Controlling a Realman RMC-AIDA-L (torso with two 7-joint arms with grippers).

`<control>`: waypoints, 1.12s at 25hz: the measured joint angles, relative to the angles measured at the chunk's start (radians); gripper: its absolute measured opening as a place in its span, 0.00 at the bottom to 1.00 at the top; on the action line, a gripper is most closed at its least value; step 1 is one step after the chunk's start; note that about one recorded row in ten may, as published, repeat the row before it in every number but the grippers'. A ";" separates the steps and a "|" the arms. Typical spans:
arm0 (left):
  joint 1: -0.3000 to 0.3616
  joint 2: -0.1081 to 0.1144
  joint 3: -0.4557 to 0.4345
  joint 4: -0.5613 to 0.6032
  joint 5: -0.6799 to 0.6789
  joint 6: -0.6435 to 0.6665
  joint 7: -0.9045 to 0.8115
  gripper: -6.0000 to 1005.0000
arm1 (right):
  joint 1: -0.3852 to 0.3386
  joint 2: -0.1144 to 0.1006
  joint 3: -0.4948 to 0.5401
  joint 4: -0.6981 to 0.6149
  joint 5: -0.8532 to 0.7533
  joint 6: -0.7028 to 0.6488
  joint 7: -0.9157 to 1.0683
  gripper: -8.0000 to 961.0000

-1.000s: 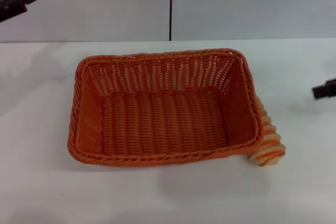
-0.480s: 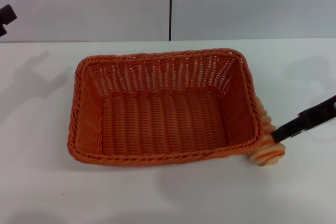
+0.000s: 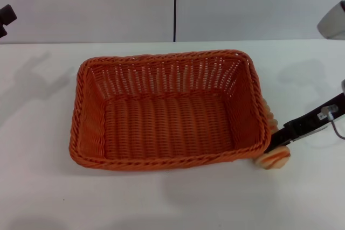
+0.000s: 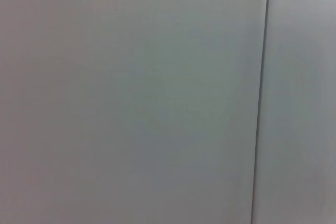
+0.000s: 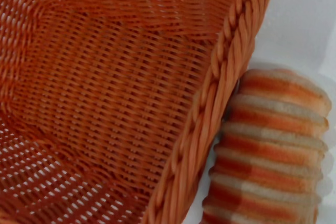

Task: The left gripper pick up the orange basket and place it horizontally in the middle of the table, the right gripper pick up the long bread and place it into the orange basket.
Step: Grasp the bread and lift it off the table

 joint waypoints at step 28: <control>-0.017 -0.002 -0.018 -0.024 -0.006 -0.010 0.003 0.81 | -0.020 -0.008 0.007 -0.022 0.051 0.002 -0.013 0.28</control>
